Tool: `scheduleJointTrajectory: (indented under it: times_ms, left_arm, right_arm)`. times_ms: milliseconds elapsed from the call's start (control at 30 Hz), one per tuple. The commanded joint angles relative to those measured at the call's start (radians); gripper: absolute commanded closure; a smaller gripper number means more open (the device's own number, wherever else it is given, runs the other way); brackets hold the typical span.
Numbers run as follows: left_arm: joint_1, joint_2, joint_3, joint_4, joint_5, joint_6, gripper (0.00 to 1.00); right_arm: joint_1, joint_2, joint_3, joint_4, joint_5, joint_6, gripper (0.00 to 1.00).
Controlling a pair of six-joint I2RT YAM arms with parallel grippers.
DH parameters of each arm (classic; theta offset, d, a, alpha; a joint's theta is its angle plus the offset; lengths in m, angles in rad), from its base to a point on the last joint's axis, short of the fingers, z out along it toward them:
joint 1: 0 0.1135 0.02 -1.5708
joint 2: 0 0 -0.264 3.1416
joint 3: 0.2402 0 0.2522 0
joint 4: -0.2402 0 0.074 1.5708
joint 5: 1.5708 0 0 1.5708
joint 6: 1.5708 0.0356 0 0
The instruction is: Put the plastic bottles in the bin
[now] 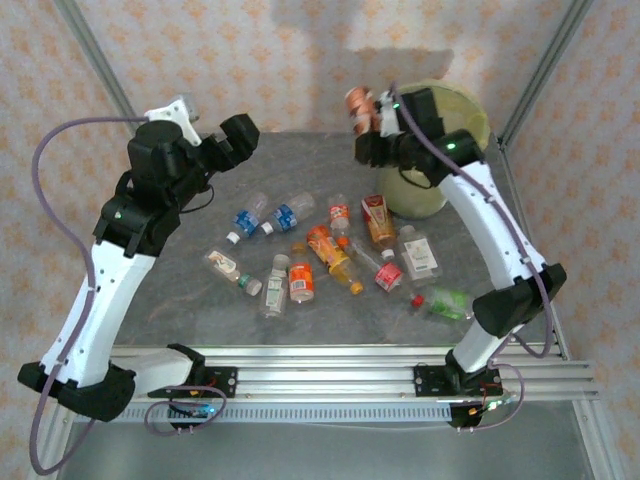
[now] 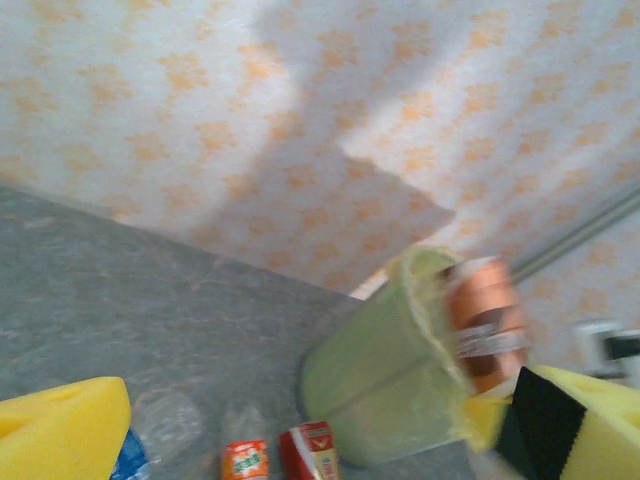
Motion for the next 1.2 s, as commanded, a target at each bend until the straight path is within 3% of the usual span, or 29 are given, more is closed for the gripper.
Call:
scheduleJointTrajectory:
  times_ms: [0, 300, 467, 800, 1067, 1167]
  left_arm:
    - [-0.007, 0.006, -0.08, -0.016, -0.135, 0.023, 0.0]
    - [-0.007, -0.04, -0.229, -0.019, -0.241, 0.01, 0.0]
    - [-0.007, -0.048, -0.257, -0.048, -0.27, 0.013, 0.0]
    - [-0.007, -0.051, -0.312, -0.069, -0.33, 0.0, 0.0]
    - [-0.007, -0.031, -0.352, -0.149, -0.386, -0.023, 0.0]
    - [-0.007, -0.035, -0.372, -0.162, -0.394, -0.033, 0.0]
  right_arm:
    - [-0.063, 0.037, 0.145, -0.088, 0.144, 0.006, 0.99]
    - [-0.134, 0.298, 0.511, -0.216, 0.291, -0.047, 0.99]
    - [-0.169, 0.456, 0.677, -0.291, 0.298, -0.045, 0.98]
    - [-0.247, 0.565, 0.647, -0.322, 0.187, -0.027, 0.98]
    - [-0.262, 0.622, 0.602, -0.341, 0.212, -0.042, 0.9]
    - [-0.271, 0.631, 0.583, -0.34, 0.216, -0.044, 0.82]
